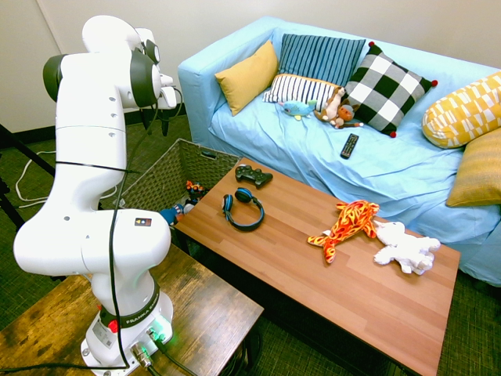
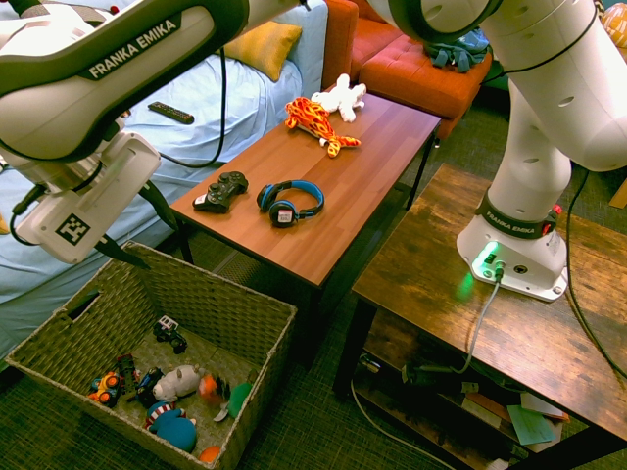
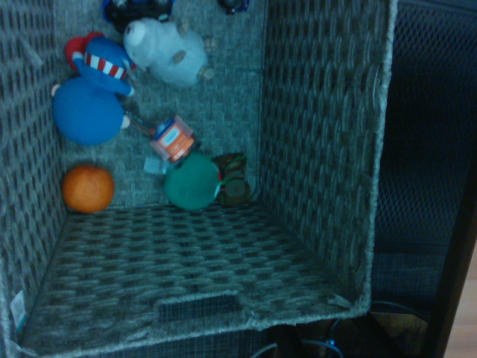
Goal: Put the toy car in the basket
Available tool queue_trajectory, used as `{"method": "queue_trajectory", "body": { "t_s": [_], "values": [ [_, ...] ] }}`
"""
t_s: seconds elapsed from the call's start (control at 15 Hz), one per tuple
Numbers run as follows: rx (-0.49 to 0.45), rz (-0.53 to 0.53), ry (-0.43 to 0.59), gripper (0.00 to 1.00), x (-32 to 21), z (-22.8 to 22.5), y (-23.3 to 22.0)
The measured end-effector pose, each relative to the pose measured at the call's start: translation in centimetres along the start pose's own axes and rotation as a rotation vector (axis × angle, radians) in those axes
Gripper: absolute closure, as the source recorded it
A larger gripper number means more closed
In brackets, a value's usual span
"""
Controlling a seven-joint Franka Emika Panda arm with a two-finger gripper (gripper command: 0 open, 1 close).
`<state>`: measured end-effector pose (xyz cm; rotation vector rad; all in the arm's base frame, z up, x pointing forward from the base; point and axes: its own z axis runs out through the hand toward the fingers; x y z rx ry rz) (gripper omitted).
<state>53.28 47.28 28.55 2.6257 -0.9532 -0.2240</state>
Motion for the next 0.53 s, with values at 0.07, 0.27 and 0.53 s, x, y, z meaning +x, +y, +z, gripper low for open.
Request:
{"method": "queue_trajectory", "body": {
  "t_s": [0.07,0.27,0.53],
  "values": [
    [0.016,0.020,-0.002,0.00,1.7,-0.7,0.7],
    [0.132,0.077,-0.051,0.00,9.4,-4.7,5.7],
    [0.308,0.147,-0.146,0.00,20.3,-5.4,13.6]
  ]
}}
